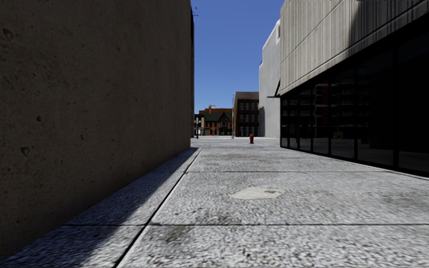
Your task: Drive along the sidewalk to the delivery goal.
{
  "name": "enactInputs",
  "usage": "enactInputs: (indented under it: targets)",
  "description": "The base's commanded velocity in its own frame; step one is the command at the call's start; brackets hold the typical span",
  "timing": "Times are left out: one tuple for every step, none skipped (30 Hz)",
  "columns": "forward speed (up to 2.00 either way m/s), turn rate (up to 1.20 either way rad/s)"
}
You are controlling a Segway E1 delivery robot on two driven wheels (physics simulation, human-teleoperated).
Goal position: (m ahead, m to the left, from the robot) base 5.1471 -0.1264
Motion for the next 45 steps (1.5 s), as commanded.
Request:
enactInputs:
  targets:
    - [2.00,0.54]
    - [2.00,0.27]
    - [2.00,0.27]
    - [2.00,0.00]
    - [2.00,0.00]
    - [2.00,0.00]
    - [2.00,0.00]
    - [2.00,0.00]
    - [2.00,0.00]
    - [2.00,0.00]
    - [2.00,0.00]
    - [2.00,0.00]
    - [2.00,0.00]
    - [2.00,0.00]
    - [2.00,0.00]
    - [2.00,0.00]
    - [2.00,0.00]
    - [2.00,0.00]
    - [2.00,0.00]
    - [2.00,0.00]
    - [2.00,0.00]
    - [2.00,0.00]
    - [2.00,0.00]
    - [2.00,0.00]
    - [2.00,0.00]
    - [2.00,0.00]
    - [2.00,-0.06]
    - [2.00,-0.14]
    - [2.00,-0.14]
    - [2.00,-0.20]
    - [2.00,-0.21]
    - [2.00,-0.21]
    - [2.00,-0.08]
    - [2.00,0.00]
    - [2.00,0.00]
    - [2.00,0.00]
    - [2.00,0.00]
    - [2.00,0.00]
    - [2.00,0.00]
    - [2.00,0.00]
    - [2.00,0.00]
    - [2.00,0.00]
    - [2.00,0.00]
    - [2.00,0.00]
    - [2.00,0.00]
